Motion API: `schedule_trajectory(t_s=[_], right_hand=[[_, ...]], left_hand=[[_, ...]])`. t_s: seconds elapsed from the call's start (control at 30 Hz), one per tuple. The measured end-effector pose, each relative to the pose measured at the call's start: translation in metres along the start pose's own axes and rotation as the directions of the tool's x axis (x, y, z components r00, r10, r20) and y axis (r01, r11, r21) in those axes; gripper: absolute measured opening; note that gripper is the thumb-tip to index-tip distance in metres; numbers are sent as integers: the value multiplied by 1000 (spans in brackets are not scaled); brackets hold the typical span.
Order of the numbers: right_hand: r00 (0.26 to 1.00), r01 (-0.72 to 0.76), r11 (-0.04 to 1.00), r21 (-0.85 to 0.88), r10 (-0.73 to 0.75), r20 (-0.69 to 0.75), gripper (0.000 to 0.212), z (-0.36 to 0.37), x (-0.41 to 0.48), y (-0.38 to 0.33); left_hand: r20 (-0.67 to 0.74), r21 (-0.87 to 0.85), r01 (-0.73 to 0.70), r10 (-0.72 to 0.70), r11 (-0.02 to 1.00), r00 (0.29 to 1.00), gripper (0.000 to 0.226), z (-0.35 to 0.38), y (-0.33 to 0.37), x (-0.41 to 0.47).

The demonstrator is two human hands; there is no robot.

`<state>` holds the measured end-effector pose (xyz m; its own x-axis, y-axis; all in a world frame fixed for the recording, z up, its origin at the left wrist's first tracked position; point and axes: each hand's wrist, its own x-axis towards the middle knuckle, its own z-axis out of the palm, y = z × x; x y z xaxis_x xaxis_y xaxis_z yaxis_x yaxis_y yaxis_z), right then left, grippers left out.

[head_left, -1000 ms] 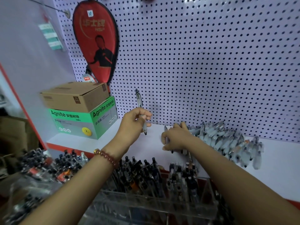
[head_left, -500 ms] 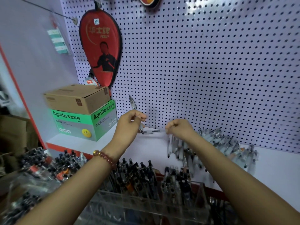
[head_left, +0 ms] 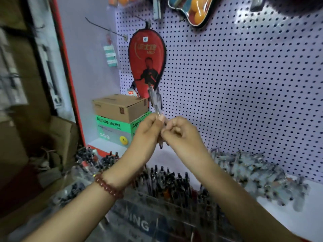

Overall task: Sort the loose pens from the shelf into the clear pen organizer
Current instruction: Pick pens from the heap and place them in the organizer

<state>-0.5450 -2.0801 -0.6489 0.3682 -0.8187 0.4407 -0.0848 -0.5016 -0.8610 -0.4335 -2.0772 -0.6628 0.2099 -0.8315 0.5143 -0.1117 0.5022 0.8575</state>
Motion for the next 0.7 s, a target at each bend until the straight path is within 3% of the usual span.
schedule_trajectory(t_s=[0.1,0.2,0.27,0.33,0.4,0.5,0.7], right_hand=[[987,126,942,-311,-87,137,11,22,-10,4],[979,172,861,-479,-97,179,14,30,-14,5],[981,89,912,-401,-10,196,17,35,-14,3],[957,-135,983,-128,162,240,27,43,-16,0],[917,-278,959,57,247,312,29,53,-23,-1],[916,-268,957,107,219,335,24,70,-33,8],[971,-147,989,-9,146,191,29,84,-43,24]], left_hand=[[-37,205,-40,48,978,998,22,-28,-3,-19],[-48,300,-73,92,951,995,22,-50,-3,-46],[-10,370,-122,135,921,991,22,-64,-8,-62],[87,490,-208,190,847,978,17,-80,-19,-76],[195,523,-267,191,809,962,6,-92,-28,-92],[250,404,-246,152,881,956,28,-100,-34,-114],[261,268,-17,-55,963,964,28,-119,-37,-129]])
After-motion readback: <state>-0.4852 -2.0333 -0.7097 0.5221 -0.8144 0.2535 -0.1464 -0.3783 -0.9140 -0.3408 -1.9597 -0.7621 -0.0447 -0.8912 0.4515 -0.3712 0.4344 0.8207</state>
